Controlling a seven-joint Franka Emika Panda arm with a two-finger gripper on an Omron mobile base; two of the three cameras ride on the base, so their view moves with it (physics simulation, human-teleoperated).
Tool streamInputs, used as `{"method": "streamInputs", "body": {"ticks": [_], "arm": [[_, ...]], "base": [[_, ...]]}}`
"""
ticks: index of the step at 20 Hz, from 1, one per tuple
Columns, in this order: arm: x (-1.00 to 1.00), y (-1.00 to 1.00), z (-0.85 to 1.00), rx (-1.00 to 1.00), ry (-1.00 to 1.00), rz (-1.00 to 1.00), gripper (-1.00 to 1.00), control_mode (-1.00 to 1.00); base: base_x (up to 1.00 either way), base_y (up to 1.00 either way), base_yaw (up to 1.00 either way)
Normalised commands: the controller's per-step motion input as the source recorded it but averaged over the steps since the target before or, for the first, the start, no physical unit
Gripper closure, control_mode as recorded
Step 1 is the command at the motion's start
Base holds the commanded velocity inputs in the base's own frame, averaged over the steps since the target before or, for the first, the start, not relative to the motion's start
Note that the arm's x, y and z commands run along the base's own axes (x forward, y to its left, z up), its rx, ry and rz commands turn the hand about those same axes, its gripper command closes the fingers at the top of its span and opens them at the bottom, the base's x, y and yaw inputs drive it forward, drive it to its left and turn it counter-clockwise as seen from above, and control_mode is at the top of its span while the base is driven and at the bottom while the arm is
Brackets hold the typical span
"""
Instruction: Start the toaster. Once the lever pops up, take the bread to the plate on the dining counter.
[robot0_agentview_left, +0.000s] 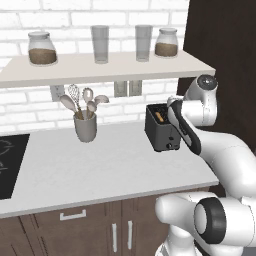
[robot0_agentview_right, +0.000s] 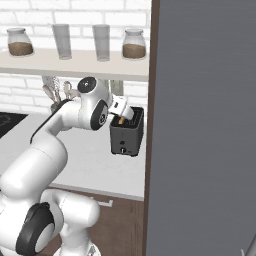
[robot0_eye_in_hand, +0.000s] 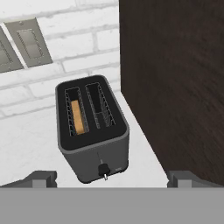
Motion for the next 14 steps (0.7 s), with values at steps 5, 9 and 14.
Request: {"method": "streamInputs", "body": {"ticks": [5,9,14], "arm": [[0.0,0.0,0.0,0.0,0.0,0.0,-1.0,-1.0],[0.0,0.0,0.0,0.0,0.0,0.0,-1.0,-1.0],[0.0,0.0,0.0,0.0,0.0,0.0,-1.0,-1.0]], "base": [[0.0,0.0,0.0],[0.0,0.0,0.0],[0.0,0.0,0.0]]}}
